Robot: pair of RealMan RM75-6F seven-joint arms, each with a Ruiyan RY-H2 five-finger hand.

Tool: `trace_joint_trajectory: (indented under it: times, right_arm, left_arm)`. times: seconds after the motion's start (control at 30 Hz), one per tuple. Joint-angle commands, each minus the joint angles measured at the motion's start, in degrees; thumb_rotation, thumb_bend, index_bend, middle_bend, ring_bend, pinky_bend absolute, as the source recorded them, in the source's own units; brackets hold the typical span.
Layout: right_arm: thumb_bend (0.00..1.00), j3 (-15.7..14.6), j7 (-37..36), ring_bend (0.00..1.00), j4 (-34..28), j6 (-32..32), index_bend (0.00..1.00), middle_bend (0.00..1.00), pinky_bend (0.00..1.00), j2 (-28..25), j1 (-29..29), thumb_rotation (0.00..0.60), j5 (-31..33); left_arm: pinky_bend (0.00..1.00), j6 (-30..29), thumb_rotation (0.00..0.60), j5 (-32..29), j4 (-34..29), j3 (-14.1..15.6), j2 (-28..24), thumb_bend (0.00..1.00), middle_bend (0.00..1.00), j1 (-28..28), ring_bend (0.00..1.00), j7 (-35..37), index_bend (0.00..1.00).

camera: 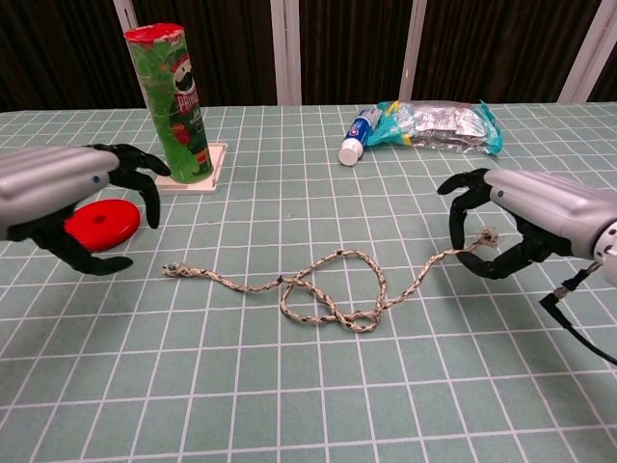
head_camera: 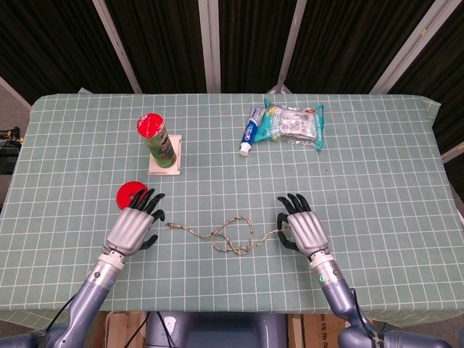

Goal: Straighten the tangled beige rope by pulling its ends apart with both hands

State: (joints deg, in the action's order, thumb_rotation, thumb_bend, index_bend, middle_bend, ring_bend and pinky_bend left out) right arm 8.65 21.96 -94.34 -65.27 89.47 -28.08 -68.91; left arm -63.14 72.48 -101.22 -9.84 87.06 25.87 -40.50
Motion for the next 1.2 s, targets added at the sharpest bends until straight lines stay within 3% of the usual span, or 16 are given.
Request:
trace_joint_trajectory:
  times: [0.03, 0.37, 0.93, 1.2]
  right_arm:
    - [0.46, 0.10, -0.33, 0.00, -0.24, -0.04, 0.60, 0.16, 0.00, -0.44, 0.07, 0.600, 0.27]
    - [0.46, 0.03, -1.04, 0.00, -0.39, -0.18, 0.60, 0.16, 0.00, -1.18, 0.12, 0.600, 0.50]
    - [0.46, 0.16, -2.04, 0.00, 0.40, -0.16, 0.60, 0.16, 0.00, -2.03, 0.12, 0.600, 1.37]
    - [0.46, 0.24, -2.42, 0.00, 0.45, -0.31, 0.60, 0.16, 0.00, -2.36, 0.07, 0.600, 1.32]
  left_arm:
    - [0.00, 1.13, 0.600, -3.53, 2.89, -0.72, 4.34, 0.37, 0.10, 2.74, 0.00, -3.16, 0.45]
    - [0.00, 1.46, 0.600, -7.74, 7.77, -1.62, 11.14, 0.41, 0.11, 7.01, 0.00, -5.54, 0.50]
    - [0.00, 1.33, 0.600, -10.94, 14.17, -0.23, 18.00, 0.42, 0.12, 11.43, 0.00, -7.09, 0.54]
    - [0.00, 0.26, 0.600, -10.70, 15.97, 0.52, 19.59, 0.51, 0.15, 11.99, 0.00, -6.29, 0.62]
